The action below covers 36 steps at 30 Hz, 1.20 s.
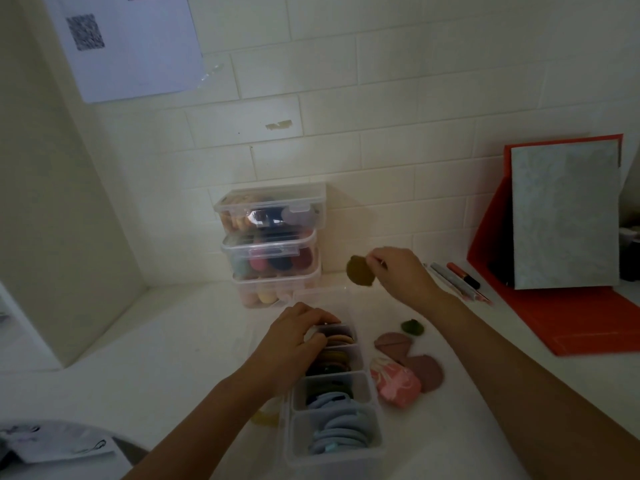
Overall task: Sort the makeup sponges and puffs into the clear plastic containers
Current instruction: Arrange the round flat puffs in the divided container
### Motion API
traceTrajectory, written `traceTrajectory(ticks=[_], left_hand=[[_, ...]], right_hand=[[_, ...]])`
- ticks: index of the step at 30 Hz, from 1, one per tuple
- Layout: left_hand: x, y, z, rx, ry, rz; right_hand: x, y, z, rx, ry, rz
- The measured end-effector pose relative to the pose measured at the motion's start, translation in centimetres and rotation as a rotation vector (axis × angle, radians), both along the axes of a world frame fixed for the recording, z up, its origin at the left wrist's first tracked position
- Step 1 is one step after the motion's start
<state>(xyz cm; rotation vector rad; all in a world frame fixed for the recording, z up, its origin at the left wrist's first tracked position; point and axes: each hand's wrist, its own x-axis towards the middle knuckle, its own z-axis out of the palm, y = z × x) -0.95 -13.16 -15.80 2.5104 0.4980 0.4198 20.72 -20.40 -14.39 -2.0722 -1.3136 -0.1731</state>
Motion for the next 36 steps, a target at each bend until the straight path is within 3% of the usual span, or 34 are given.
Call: traceTrajectory(ticks=[3,7,11,18,29,36], left_hand=[[0.0,0.0,0.0,0.014,-0.002,0.0],[0.2,-0.2,0.1,-0.015,-0.011,0.037],[0.2,-0.6,0.2,-0.051,-0.036,0.067],[0.2,-0.8,0.5,-0.05,-0.079,0.107],[0.0,-0.6,0.3,-0.007,-0.087,0.074],[0.1,-0.5,0.3,-0.029,0.009,0.052]], right_hand=[[-1.8,-0.6,3.3,0.076,0.047,0.196],[-4.5,-0.8,4.7,-0.133,-0.044,0.361],[-5.9,0.2,3.7,-0.327,-0.257,0.319],[-5.9,-0.1,4.4,-0.342,-0.457,0.274],[-6.6,0.2,2.6,-0.441,-0.289,0.353],[-6.2,-0.6,3.7,-0.393,-0.114,0.296]])
